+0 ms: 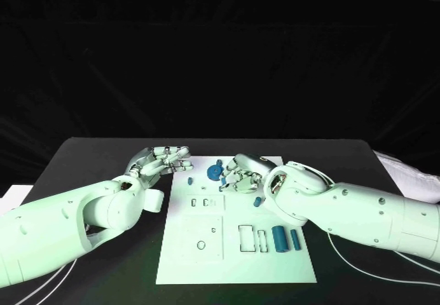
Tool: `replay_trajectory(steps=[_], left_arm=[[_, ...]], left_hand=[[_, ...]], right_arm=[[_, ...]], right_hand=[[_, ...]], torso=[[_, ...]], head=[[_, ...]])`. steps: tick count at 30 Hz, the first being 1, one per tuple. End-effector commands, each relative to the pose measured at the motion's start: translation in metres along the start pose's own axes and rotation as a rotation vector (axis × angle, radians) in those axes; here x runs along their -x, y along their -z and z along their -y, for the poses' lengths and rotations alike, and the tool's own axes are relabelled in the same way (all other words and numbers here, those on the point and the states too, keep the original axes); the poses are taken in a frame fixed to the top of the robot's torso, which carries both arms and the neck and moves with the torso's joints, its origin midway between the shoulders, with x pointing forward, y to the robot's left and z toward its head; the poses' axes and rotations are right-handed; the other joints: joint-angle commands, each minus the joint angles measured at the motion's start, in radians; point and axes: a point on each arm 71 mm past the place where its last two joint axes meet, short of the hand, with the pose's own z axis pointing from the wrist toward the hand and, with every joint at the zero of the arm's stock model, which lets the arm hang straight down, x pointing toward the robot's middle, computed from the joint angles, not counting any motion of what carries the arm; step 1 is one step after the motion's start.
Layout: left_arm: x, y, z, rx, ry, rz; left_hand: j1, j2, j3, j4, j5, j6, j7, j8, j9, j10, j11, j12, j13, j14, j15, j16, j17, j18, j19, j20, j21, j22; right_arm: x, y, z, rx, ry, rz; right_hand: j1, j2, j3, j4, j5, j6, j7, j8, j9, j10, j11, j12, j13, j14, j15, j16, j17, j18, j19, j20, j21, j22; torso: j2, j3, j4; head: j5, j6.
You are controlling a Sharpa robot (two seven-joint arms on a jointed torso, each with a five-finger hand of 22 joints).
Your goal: Assemble the parts on the task board
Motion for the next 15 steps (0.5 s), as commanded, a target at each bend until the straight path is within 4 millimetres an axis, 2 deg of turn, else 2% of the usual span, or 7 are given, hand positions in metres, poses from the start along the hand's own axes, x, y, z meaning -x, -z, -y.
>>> replay_trajectory(steps=[1, 2, 6, 8, 10, 12, 15], left_arm=[[-0.001, 0.0, 0.002, -0.018, 0.013, -0.012], [-0.001, 0.001, 0.002, -0.018, 0.013, -0.012], [-0.002, 0.001, 0.002, -0.018, 0.014, -0.013], [-0.002, 0.001, 0.002, -0.017, 0.015, -0.015], [-0.003, 0.001, 0.002, -0.017, 0.016, -0.017], [-0.003, 0.001, 0.002, -0.017, 0.016, -0.018], [-0.004, 0.001, 0.002, -0.016, 0.017, -0.019]], left_hand=[[0.005, 0.007, 0.0, -0.004, -0.004, -0.004, 0.002, -0.005, -0.001, -0.008, 0.0, -0.003, 0.0, 0.001, 0.003, -0.007, 0.001, 0.011, 0.004, 0.006, -0.006, -0.001], [0.005, 0.007, 0.0, -0.004, -0.004, -0.004, 0.002, -0.005, -0.001, -0.008, 0.0, -0.003, 0.0, 0.001, 0.003, -0.007, 0.001, 0.011, 0.004, 0.006, -0.006, -0.001], [0.005, 0.007, 0.0, -0.004, -0.004, -0.004, 0.002, -0.005, -0.001, -0.008, 0.0, -0.003, 0.0, 0.001, 0.003, -0.007, 0.001, 0.011, 0.004, 0.006, -0.006, -0.001], [0.005, 0.007, 0.0, -0.004, -0.004, -0.004, 0.002, -0.005, -0.001, -0.008, 0.0, -0.003, 0.0, 0.001, 0.003, -0.007, 0.001, 0.011, 0.004, 0.006, -0.006, -0.001], [0.005, 0.007, 0.0, -0.004, -0.004, -0.004, 0.002, -0.005, -0.001, -0.008, 0.0, -0.003, 0.0, 0.001, 0.003, -0.007, 0.001, 0.011, 0.004, 0.006, -0.006, -0.001], [0.005, 0.007, 0.0, -0.004, -0.004, -0.004, 0.002, -0.005, -0.001, -0.008, 0.0, -0.003, 0.0, 0.001, 0.003, -0.007, 0.001, 0.011, 0.004, 0.006, -0.006, -0.001], [0.005, 0.007, 0.0, -0.004, -0.004, -0.004, 0.002, -0.005, -0.001, -0.008, 0.0, -0.003, 0.0, 0.001, 0.003, -0.007, 0.001, 0.011, 0.004, 0.006, -0.006, -0.001]], right_arm=[[-0.009, -0.001, -0.001, -0.028, 0.058, -0.031], [-0.014, -0.002, -0.003, -0.024, 0.06, -0.04], [-0.025, -0.004, -0.008, -0.014, 0.062, -0.063], [-0.03, -0.005, -0.011, -0.01, 0.065, -0.071], [-0.034, -0.005, -0.013, -0.008, 0.068, -0.079], [-0.037, -0.006, -0.014, -0.006, 0.07, -0.083], [-0.041, -0.007, -0.016, -0.003, 0.074, -0.092]], right_hand=[[0.009, 0.018, 0.007, -0.002, 0.004, 0.029, -0.022, 0.005, 0.009, -0.003, -0.008, -0.004, -0.002, 0.068, -0.005, -0.008, 0.092, -0.009, -0.008, -0.003, -0.004, 0.0], [0.009, 0.018, 0.007, -0.002, 0.004, 0.029, -0.022, 0.005, 0.009, -0.003, -0.008, -0.004, -0.002, 0.068, -0.005, -0.008, 0.092, -0.009, -0.008, -0.003, -0.004, 0.0], [0.005, 0.014, 0.008, -0.004, 0.005, 0.029, -0.021, 0.004, 0.008, -0.005, -0.008, -0.01, -0.005, 0.068, -0.005, -0.009, 0.091, -0.009, -0.009, -0.003, -0.006, -0.002], [0.004, 0.013, 0.008, -0.004, 0.005, 0.029, -0.021, 0.004, 0.008, -0.005, -0.008, -0.01, -0.005, 0.068, -0.005, -0.009, 0.091, -0.009, -0.009, -0.003, -0.006, -0.002], [0.002, 0.012, 0.008, -0.004, 0.005, 0.029, -0.021, 0.004, 0.008, -0.004, -0.008, -0.009, -0.004, 0.068, -0.005, -0.009, 0.091, -0.009, -0.01, -0.003, -0.006, -0.003], [0.002, 0.012, 0.008, -0.004, 0.005, 0.029, -0.021, 0.004, 0.008, -0.004, -0.008, -0.009, -0.004, 0.068, -0.005, -0.009, 0.091, -0.009, -0.01, -0.003, -0.006, -0.003], [-0.001, 0.011, 0.009, -0.004, 0.006, 0.03, -0.021, 0.004, 0.008, -0.004, -0.007, -0.009, -0.005, 0.068, -0.005, -0.009, 0.091, -0.009, -0.01, -0.003, -0.006, -0.002]], torso=[[-0.001, -0.0078, 0.011], [-0.001, -0.0095, 0.0125], [0.0, -0.0111, 0.0127], [0.0, -0.011, 0.0132], [-0.001, -0.0082, 0.0112], [-0.001, -0.0071, 0.0095], [0.0, -0.0073, 0.0092]], head=[[0.003, -0.006], [0.003, -0.006], [0.007, -0.011], [0.013, -0.015], [0.018, -0.015], [0.02, -0.016], [0.021, -0.016]])
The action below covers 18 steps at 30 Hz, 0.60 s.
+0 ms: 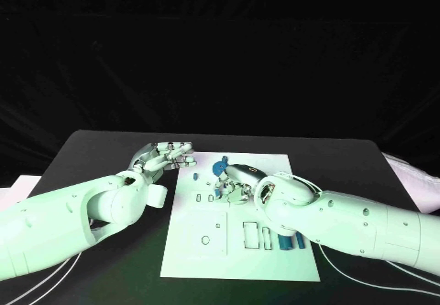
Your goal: Assemble the parts on the task board
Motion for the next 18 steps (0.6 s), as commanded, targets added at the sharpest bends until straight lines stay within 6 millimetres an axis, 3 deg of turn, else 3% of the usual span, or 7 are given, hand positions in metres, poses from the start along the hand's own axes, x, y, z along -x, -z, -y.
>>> replay_trajectory(steps=[1, 18], left_arm=[[-0.0028, 0.0002, 0.0017, -0.014, 0.012, -0.016], [-0.0034, 0.0014, 0.002, -0.011, 0.014, -0.02]], left_hand=[[0.005, 0.007, 0.0, -0.004, -0.004, -0.004, 0.002, -0.005, -0.001, -0.008, 0.0, -0.003, 0.0, 0.001, 0.003, -0.007, 0.001, 0.011, 0.004, 0.006, -0.006, -0.001], [0.006, 0.007, 0.0, -0.005, -0.004, -0.004, 0.002, -0.005, -0.001, -0.008, 0.0, -0.003, 0.0, 0.001, 0.003, -0.008, 0.002, 0.011, 0.004, 0.006, -0.006, -0.001]], right_arm=[[-0.0049, -0.001, -0.0015, -0.005, 0.044, -0.023], [-0.0093, 0.0006, 0.0006, -0.024, 0.076, -0.049]], right_hand=[[-0.004, 0.009, 0.006, -0.001, 0.007, 0.03, -0.021, 0.003, 0.008, 0.0, -0.004, -0.004, 0.0, 0.068, -0.005, -0.003, 0.091, -0.009, -0.006, 0.001, -0.006, -0.002], [-0.021, -0.006, 0.006, -0.002, 0.011, 0.028, -0.02, 0.0, 0.006, -0.004, -0.003, -0.016, -0.007, 0.067, -0.005, -0.008, 0.086, -0.007, -0.01, 0.001, -0.01, -0.008]], torso=[[0.001, 0.0008, -0.0018], [0.001, 0.0014, 0.0]], head=[[0.003, -0.001], [0.003, -0.01]])
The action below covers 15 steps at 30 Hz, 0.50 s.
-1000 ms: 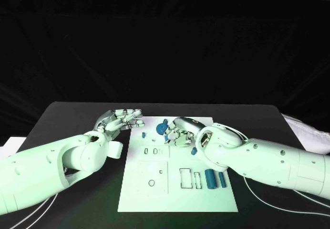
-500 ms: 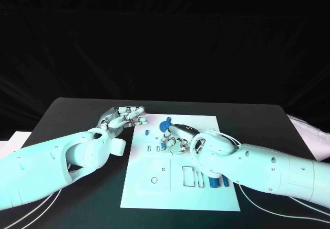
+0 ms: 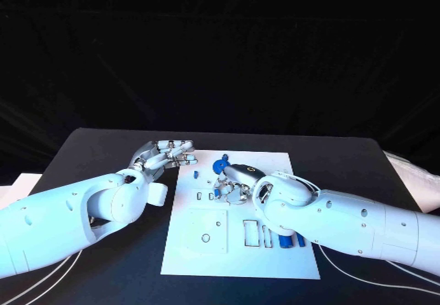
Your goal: Assemble the parts on the task board
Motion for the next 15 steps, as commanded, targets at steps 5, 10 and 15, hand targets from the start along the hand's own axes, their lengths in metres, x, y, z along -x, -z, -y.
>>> replay_trajectory(steps=[5, 10, 15], left_arm=[[-0.0022, 0.0002, 0.0013, -0.011, 0.011, -0.017], [-0.0019, 0.0002, 0.0013, -0.011, 0.011, -0.016], [-0.0018, 0.0002, 0.0012, -0.01, 0.011, -0.016]], left_hand=[[0.006, 0.007, 0.0, -0.005, -0.004, -0.004, 0.002, -0.005, -0.001, -0.008, 0.0, -0.003, 0.0, 0.001, 0.003, -0.003, 0.001, 0.011, 0.004, 0.006, -0.006, -0.001], [0.006, 0.007, 0.0, -0.005, -0.004, -0.004, 0.002, -0.005, -0.001, -0.008, 0.0, -0.003, 0.0, 0.001, 0.003, -0.003, 0.001, 0.011, 0.004, 0.006, -0.006, -0.001], [0.006, 0.007, 0.0, -0.005, -0.004, -0.004, 0.002, -0.005, -0.001, -0.008, 0.0, -0.003, 0.0, 0.001, 0.003, -0.003, 0.001, 0.011, 0.004, 0.006, -0.006, -0.001]], right_arm=[[-0.0057, 0.002, 0.0039, -0.024, 0.052, -0.044], [-0.006, 0.0033, 0.0046, -0.024, 0.062, -0.049], [-0.0061, 0.0047, 0.005, -0.023, 0.069, -0.053]], right_hand=[[-0.017, -0.017, 0.005, -0.005, 0.006, 0.026, -0.019, 0.003, 0.005, -0.008, -0.003, -0.016, -0.006, 0.067, -0.004, -0.007, 0.083, -0.006, -0.012, 0.001, -0.007, -0.006], [-0.025, -0.033, 0.002, -0.009, 0.013, 0.025, -0.018, 0.0, 0.003, -0.013, -0.002, -0.026, -0.012, 0.067, -0.003, -0.009, 0.081, -0.006, -0.014, 0.001, -0.009, -0.009], [-0.036, -0.053, -0.005, -0.013, 0.033, 0.024, -0.016, -0.003, 0.001, -0.015, 0.0, -0.034, -0.017, 0.066, -0.002, -0.011, 0.078, -0.005, -0.016, 0.002, -0.011, -0.012]], torso=[[0.0, 0.0005, 0.0], [0.001, 0.001, -0.0009], [0.001, 0.0012, -0.0016]], head=[[0.0, -0.003], [0.001, -0.006], [0.001, -0.007]])
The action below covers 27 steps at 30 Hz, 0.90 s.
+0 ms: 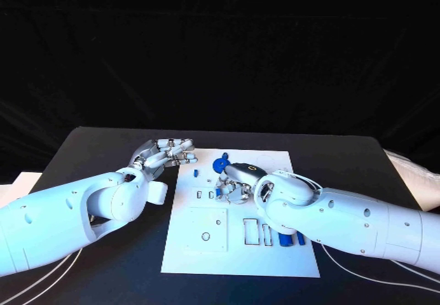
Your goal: Assemble the parts on the task board
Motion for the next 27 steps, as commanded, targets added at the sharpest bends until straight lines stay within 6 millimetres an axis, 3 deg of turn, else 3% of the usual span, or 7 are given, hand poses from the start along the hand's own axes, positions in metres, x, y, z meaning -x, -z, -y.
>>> replay_trajectory(steps=[1, 7, 13, 24, 27], left_arm=[[-0.0022, -0.0002, 0.0012, -0.011, 0.01, -0.017], [-0.0026, -0.0005, 0.001, -0.01, 0.011, -0.018], [-0.0026, -0.0007, 0.0008, -0.01, 0.011, -0.018], [-0.0028, -0.0008, 0.0007, -0.008, 0.011, -0.019], [-0.0028, -0.0008, 0.0007, -0.008, 0.012, -0.019]], left_hand=[[0.006, 0.007, 0.0, -0.005, -0.004, -0.004, 0.002, -0.005, -0.001, -0.008, 0.0, -0.003, 0.0, 0.001, 0.003, -0.003, 0.001, 0.011, 0.004, 0.006, -0.006, -0.001], [0.006, 0.007, 0.0, -0.005, -0.004, -0.004, 0.002, -0.005, -0.001, -0.008, 0.0, -0.003, 0.0, 0.001, 0.003, -0.003, 0.001, 0.011, 0.004, 0.006, -0.006, -0.001], [0.006, 0.007, 0.0, -0.005, -0.004, -0.004, 0.002, -0.005, -0.001, -0.008, 0.0, -0.003, 0.0, 0.001, 0.003, -0.003, 0.001, 0.011, 0.004, 0.006, -0.006, -0.001], [0.006, 0.007, 0.0, -0.005, -0.004, -0.004, 0.002, -0.005, -0.001, -0.008, 0.0, -0.003, 0.0, 0.001, 0.003, -0.003, 0.001, 0.011, 0.004, 0.006, -0.006, -0.001], [0.006, 0.007, 0.0, -0.005, -0.004, -0.004, 0.002, -0.005, -0.001, -0.008, 0.0, -0.003, 0.0, 0.001, 0.003, -0.003, 0.001, 0.011, 0.004, 0.006, -0.006, -0.001]], right_arm=[[-0.0073, 0.0018, 0.0037, -0.023, 0.038, -0.048], [-0.0072, 0.0021, 0.0038, -0.024, 0.041, -0.045], [-0.0057, 0.0019, 0.0037, -0.023, 0.035, -0.023], [-0.002, 0.002, 0.0021, -0.012, 0.019, 0.031], [0.0001, 0.0024, 0.001, -0.005, 0.012, 0.06]], right_hand=[[0.0, -0.017, -0.006, -0.004, 0.009, 0.015, -0.006, -0.003, -0.005, -0.009, 0.0, -0.007, -0.004, 0.066, -0.002, -0.005, 0.077, -0.005, -0.009, 0.002, -0.008, -0.003], [-0.02, -0.036, -0.02, 0.0, 0.02, 0.006, -0.001, -0.011, -0.008, -0.025, 0.004, -0.046, -0.031, 0.065, 0.001, -0.008, 0.074, -0.004, -0.013, 0.003, -0.011, -0.009], [-0.068, -0.072, -0.067, 0.024, 0.029, -0.029, 0.01, -0.033, -0.017, -0.046, 0.014, -0.095, -0.067, 0.064, 0.01, -0.012, 0.069, -0.002, -0.019, 0.011, -0.017, -0.018], [-0.064, -0.081, -0.105, 0.03, 0.029, -0.071, 0.019, -0.04, -0.023, -0.08, 0.023, -0.156, -0.115, 0.061, 0.017, -0.02, 0.06, 0.001, -0.027, 0.018, -0.025, -0.032], [-0.077, -0.092, -0.135, 0.042, 0.044, -0.09, 0.023, -0.039, -0.024, -0.09, 0.027, -0.169, -0.127, 0.061, 0.02, -0.023, 0.058, 0.002, -0.029, 0.021, -0.028, -0.036]], torso=[[0.0, 0.0001, -0.0005], [0.001, 0.0004, -0.0003], [0.0, -0.0006, 0.0002], [0.0, -0.001, 0.0004], [0.0, -0.0011, 0.0011]], head=[[0.0, -0.001], [-0.002, -0.002], [-0.003, -0.002], [-0.004, -0.003], [-0.005, -0.002]])
